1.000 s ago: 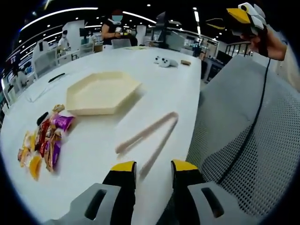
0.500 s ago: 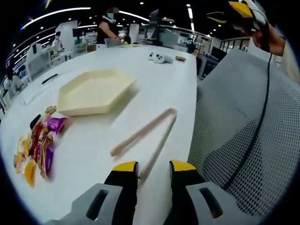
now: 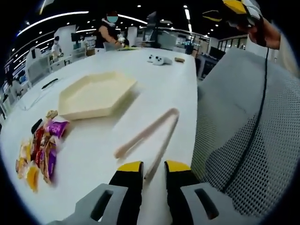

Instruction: Place the target food into the container with the food tongs after gripping and lifting it, then release it inside without dropping or visibly crushing the food.

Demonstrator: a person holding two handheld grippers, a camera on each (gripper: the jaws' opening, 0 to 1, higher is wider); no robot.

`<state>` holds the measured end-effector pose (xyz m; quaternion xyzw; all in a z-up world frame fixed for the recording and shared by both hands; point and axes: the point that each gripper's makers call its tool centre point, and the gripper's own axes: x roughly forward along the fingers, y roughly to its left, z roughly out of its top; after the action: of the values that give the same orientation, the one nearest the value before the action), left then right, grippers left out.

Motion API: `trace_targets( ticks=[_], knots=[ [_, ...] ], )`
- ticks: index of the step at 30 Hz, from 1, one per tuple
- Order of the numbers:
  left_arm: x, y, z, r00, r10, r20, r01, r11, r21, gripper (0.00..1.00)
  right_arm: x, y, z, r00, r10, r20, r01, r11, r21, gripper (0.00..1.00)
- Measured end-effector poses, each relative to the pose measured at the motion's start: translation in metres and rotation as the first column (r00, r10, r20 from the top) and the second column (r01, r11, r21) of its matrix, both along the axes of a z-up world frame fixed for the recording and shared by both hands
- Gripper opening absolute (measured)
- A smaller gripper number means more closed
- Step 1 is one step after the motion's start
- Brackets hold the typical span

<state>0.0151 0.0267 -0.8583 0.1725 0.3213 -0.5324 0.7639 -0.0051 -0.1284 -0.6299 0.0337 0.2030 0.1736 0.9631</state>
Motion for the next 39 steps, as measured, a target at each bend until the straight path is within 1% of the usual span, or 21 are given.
trace_targets(
  ticks=[4,8,18,20,21,22,29,39],
  knots=[
    [-0.0025,-0.0009,-0.0011,0.998,-0.052,0.033,0.051,0.998,0.031,0.17,0.0003,0.0002,-0.0009,1.0,0.001,-0.004,-0.001,1.0,0.0,0.53],
    [-0.0033,-0.0018,-0.0017,0.994,-0.093,0.053,0.09,0.995,0.053,0.15,0.0017,-0.0002,-0.0015,1.0,0.002,-0.006,-0.002,1.0,-0.001,0.53],
    [-0.002,-0.0014,-0.0018,0.99,-0.119,0.072,0.115,0.991,0.069,0.12,-0.0001,0.0011,-0.003,1.0,0.007,-0.012,-0.007,1.0,-0.002,0.52],
    [-0.0037,-0.0022,-0.0021,0.985,-0.151,0.085,0.143,0.985,0.092,0.09,-0.0003,0.001,-0.0033,1.0,0.007,-0.013,-0.007,1.0,-0.002,0.52],
    [-0.0072,-0.0034,-0.0021,0.982,-0.174,0.078,0.167,0.981,0.095,0.08,-0.0007,0.001,-0.0034,1.0,0.006,-0.014,-0.006,1.0,-0.002,0.52],
    [-0.0078,-0.0041,-0.0017,0.979,-0.186,0.083,0.178,0.979,0.096,0.06,-0.0008,0.001,-0.0035,1.0,0.005,-0.014,-0.005,1.0,-0.002,0.52],
    [-0.0069,-0.004,-0.0018,0.974,-0.209,0.083,0.201,0.975,0.097,0.05,-0.0003,0.0019,-0.0038,1.0,0.003,-0.015,-0.003,1.0,-0.002,0.52],
    [-0.0061,-0.0048,-0.002,0.972,-0.223,0.081,0.215,0.972,0.091,0.03,0.0,0.0027,-0.0056,1.0,0.004,-0.02,-0.004,1.0,-0.003,0.52]
  ],
)
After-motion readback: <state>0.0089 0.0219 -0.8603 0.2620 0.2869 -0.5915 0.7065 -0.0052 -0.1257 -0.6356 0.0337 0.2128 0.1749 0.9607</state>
